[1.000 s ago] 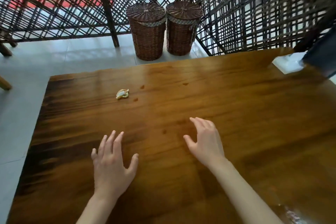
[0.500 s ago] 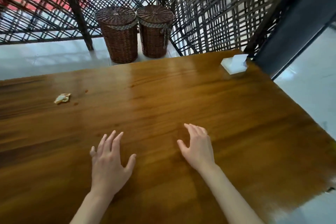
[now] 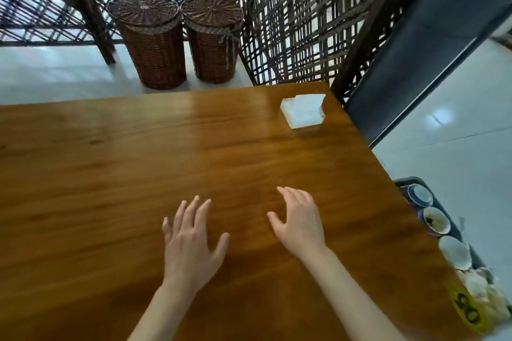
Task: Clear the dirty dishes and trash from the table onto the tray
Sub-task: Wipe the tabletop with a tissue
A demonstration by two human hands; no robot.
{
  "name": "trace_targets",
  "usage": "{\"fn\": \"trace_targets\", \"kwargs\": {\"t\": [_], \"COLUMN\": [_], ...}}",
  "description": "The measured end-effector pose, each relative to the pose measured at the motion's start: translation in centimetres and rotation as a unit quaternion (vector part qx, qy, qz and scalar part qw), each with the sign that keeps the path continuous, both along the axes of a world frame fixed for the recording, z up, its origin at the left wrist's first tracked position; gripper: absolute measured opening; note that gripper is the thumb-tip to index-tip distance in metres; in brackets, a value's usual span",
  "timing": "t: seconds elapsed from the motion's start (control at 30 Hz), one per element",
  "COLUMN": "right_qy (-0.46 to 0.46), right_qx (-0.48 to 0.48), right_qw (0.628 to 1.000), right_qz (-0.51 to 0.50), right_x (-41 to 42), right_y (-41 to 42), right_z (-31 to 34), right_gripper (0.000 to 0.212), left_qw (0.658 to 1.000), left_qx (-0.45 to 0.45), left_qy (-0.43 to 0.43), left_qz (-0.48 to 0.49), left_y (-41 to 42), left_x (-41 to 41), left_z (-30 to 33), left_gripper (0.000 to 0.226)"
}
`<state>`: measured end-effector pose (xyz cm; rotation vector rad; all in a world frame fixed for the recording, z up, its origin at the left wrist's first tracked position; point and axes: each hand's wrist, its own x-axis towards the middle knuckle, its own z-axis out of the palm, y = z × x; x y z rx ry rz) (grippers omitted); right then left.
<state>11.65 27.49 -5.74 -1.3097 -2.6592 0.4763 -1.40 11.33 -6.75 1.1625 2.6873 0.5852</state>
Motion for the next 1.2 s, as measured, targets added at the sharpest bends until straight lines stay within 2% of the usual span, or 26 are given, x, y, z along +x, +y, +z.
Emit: {"fn": "trace_targets", "kwargs": {"t": [0.3,0.53,0.7,0.87,1.0,1.2], "right_qy": [0.0,0.035,0.036,0.046,0.073,0.09], "right_qx": [-0.039,-0.022,-0.016,-0.005,0.044,0.091], "right_qw": [0.999,0.997,0.997,0.998,0.996,0.987], "right_qz": [-0.021,-0.072,-0.07,-0.04,0.009,0.097], "right_x": [1.5,0.7,1.6,1.2,-1.0,-5.4], "right_y": [5.5,9.7,14.6,20.4,25.0,29.4], "right_z": [-1.0,-0.1,0.2,-0.3,0.0,1.6], "right_gripper": [0.056,0.054,0.053,0.055,0.064,0.073], "left_qw": [0.999,0.998,0.998,0.999,0.999,0.996], "left_qx": [-0.036,-0.054,-0.054,-0.031,-0.016,-0.028], "left_qy": [-0.014,-0.001,0.015,0.012,0.022,0.031], "left_qz": [0.0,-0.031,-0.026,0.01,0.03,0.074], "left_y": [3.9,7.8,11.4,16.7,20.8,22.5], "left_x": [0.6,-2.1,-1.6,0.1,1.6,1.6], "left_z": [-0.3,-0.4,-0.7,-1.2,-1.7,-2.9], "left_gripper": [0.073,0.073,0.072,0.07,0.069,0.067]}}
